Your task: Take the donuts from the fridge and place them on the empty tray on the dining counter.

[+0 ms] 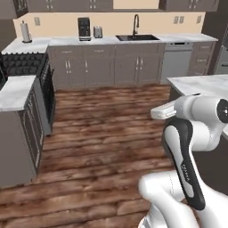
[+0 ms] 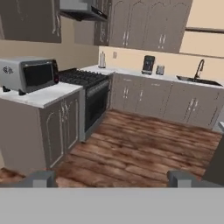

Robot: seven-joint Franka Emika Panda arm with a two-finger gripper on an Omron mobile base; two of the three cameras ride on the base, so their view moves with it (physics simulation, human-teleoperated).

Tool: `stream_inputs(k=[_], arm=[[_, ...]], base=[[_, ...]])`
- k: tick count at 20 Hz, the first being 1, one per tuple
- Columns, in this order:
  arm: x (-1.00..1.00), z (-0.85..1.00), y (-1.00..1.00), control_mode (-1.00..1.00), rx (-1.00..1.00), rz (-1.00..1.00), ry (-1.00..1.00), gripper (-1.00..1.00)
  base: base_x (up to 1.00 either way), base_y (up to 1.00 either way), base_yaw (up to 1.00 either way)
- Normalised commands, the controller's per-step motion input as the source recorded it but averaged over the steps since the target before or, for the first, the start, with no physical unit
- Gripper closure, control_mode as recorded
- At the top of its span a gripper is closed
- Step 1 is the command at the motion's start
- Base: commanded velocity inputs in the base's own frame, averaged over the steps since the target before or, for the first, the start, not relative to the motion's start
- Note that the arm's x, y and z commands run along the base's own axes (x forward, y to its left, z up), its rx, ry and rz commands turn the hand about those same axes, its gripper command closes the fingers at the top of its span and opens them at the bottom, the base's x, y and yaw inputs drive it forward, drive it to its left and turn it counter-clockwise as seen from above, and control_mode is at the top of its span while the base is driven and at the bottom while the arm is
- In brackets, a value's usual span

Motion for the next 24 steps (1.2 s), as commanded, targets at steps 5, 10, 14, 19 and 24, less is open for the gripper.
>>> stream_inputs(k=[5, 10, 14, 19, 24], arm=[[0.00, 0.00, 0.00, 1.00, 0.00, 0.00, 0.00, -1.00], [0.00, 0.00, 0.00, 1.00, 0.00, 0.00, 0.00, -1.00], [0.00, 0.00, 0.00, 1.00, 0.00, 0.00, 0.00, -1.00], [0.00, 0.00, 0.00, 1.00, 0.00, 0.00, 0.00, -1.00], [0.00, 0.00, 0.00, 1.00, 0.00, 0.00, 0.00, -1.00]], base=[[1.00, 0.00, -0.43], [1.00, 0.15, -0.35], [1.00, 0.36, -0.19], [1.00, 0.35, -0.08], [1.00, 0.30, -0.09]])
